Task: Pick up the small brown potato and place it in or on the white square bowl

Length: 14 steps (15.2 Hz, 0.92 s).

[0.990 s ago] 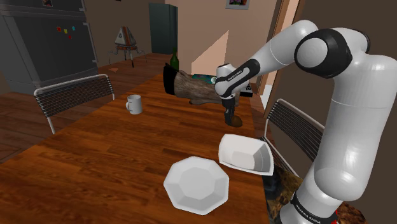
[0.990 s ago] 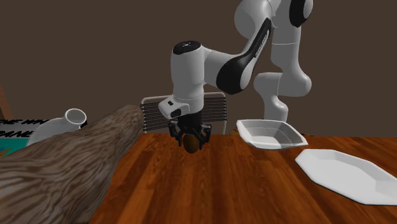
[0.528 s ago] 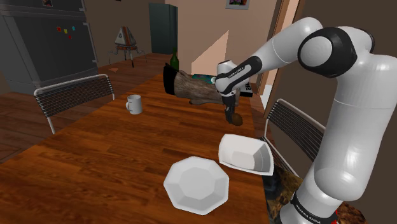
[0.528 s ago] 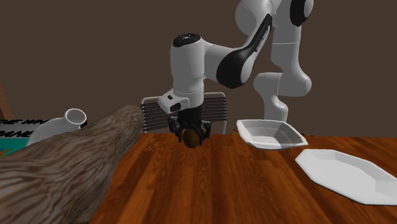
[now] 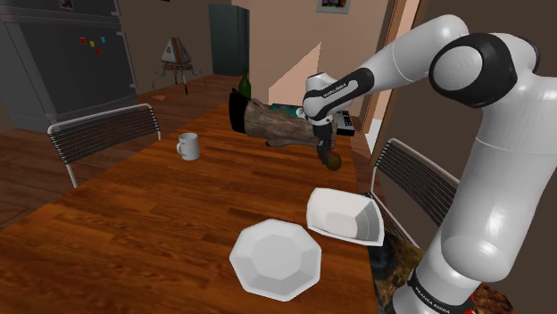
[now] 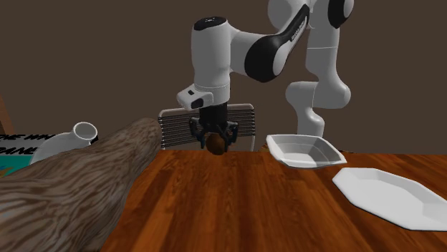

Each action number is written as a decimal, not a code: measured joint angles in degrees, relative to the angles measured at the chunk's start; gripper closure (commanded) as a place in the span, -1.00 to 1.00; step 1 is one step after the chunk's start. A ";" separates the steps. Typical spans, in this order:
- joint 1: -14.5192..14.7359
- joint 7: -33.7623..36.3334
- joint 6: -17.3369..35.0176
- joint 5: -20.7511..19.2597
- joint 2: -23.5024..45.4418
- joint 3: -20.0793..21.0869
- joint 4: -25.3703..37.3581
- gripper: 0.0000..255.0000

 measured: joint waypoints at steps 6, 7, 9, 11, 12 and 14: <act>0.10 -0.59 -4.23 -0.26 -1.87 -0.03 2.47 1.00; 0.13 -0.69 -4.94 -0.26 -2.05 -0.02 3.01 1.00; 0.26 -0.72 -6.42 -0.33 -2.72 0.06 3.82 1.00; 0.27 -1.00 -7.87 -0.33 -2.99 0.05 5.03 1.00; 0.36 -0.97 -8.60 -0.36 -3.31 0.12 5.44 1.00; 0.56 -0.62 -9.09 -0.59 -4.35 0.26 4.84 1.00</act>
